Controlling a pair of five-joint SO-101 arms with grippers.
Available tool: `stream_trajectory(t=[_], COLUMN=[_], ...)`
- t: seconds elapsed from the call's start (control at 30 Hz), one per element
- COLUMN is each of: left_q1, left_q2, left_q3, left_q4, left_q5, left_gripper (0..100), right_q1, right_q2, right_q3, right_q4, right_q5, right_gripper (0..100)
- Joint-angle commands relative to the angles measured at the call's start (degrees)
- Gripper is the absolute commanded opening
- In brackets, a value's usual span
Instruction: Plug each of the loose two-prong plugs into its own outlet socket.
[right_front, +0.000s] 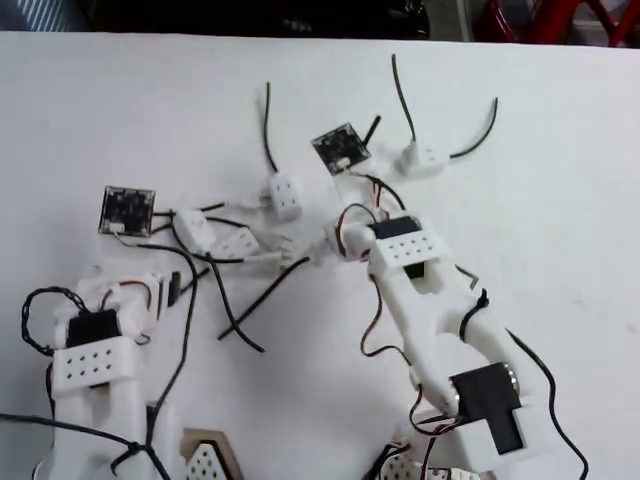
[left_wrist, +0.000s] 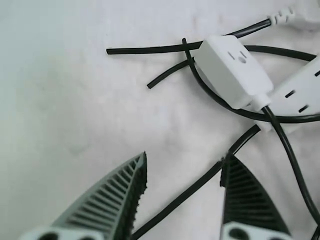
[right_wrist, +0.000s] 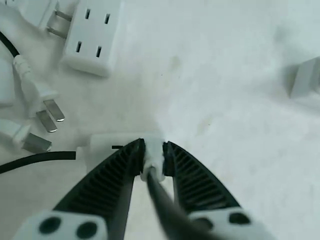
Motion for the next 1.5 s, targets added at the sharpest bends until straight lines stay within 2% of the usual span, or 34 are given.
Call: stream_trajectory(t=[0.0,0.77,0.93,1.1,1.3,1.47], left_q1=[-0.7,-0.7,-0.7,-0.7,-0.7,-0.7], left_q2=[-1.2,-1.2,-1.2,-1.2,-1.2,-1.5], left_q3=[-0.3,-0.3,-0.2,-0.2,-0.2,0.5], left_q4=[-1.3,-1.3,-1.3,-1.3,-1.3,-1.4], left_q5=[-0.5,-0.5,-0.5,-0.5,-0.5,-0.5], left_gripper=[25,25,25,25,25,25], right_q1=[0.1,0.7,7.1,14.9,24.4,31.3], right_q2=[0.1,6.9,0.1,-5.1,-2.4,3.2], right_q3=[-0.3,-0.2,-0.3,-0.5,-7.7,-17.3], right_q4=[0.0,0.8,0.9,0.3,0.4,0.5], right_q5=[0.7,0.9,0.9,4.1,4.0,-4.6], right_gripper=[1.7,1.7,1.7,1.7,1.7,1.8])
